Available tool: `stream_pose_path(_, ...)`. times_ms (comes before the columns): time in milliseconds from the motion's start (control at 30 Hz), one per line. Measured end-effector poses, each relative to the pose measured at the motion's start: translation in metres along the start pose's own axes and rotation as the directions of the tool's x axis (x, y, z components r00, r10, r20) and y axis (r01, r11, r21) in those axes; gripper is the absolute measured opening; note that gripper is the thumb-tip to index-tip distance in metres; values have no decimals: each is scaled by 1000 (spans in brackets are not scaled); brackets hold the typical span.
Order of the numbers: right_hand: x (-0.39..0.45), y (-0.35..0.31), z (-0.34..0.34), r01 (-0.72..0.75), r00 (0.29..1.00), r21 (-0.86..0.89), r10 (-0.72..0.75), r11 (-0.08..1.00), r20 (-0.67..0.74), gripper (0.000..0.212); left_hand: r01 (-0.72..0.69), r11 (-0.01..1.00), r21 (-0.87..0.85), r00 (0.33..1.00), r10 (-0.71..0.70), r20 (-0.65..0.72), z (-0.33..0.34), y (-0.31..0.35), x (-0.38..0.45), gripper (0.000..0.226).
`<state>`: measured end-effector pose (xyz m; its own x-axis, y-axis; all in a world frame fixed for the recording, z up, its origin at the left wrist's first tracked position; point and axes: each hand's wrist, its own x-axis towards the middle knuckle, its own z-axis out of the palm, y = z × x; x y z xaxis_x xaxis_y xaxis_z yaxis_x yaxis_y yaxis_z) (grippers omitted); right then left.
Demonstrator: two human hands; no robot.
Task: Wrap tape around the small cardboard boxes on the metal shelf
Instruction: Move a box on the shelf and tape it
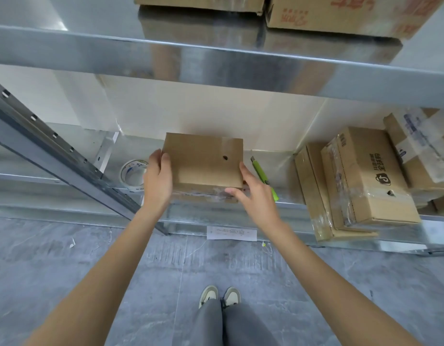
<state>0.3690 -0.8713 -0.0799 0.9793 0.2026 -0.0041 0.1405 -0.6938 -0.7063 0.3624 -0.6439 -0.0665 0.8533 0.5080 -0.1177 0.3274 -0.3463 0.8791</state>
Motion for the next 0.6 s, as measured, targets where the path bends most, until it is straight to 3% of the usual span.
stream_pose_path(67,-4,-4,-3,23,996,24,-21,999,-86,74,68,986,-151,998,-66,18,-1,5,-11,51)
stream_pose_path(200,8,-21,-20,27,962,134,10,991,-274,56,81,970,-231,994,-94,-49,-3,26,-9,69)
stream_pose_path(300,35,-32,-31,-52,950,160,98,986,-298,40,48,999,-11,998,-49,-39,1,37,-1,72)
stream_pose_path(400,58,-27,-31,-279,946,110,292,954,-142,49,-68,960,273,997,56,55,14,36,4,65)
stream_pose_path(500,66,-21,-23,-440,890,150,452,885,-58,59,-103,934,342,992,71,103,25,40,12,65)
stream_pose_path(533,70,-21,-22,-447,885,143,459,883,-72,59,-101,925,367,992,65,110,28,42,16,65)
stream_pose_path(600,78,-26,-24,-370,925,-56,362,927,-111,62,-102,914,392,991,60,120,30,43,23,57)
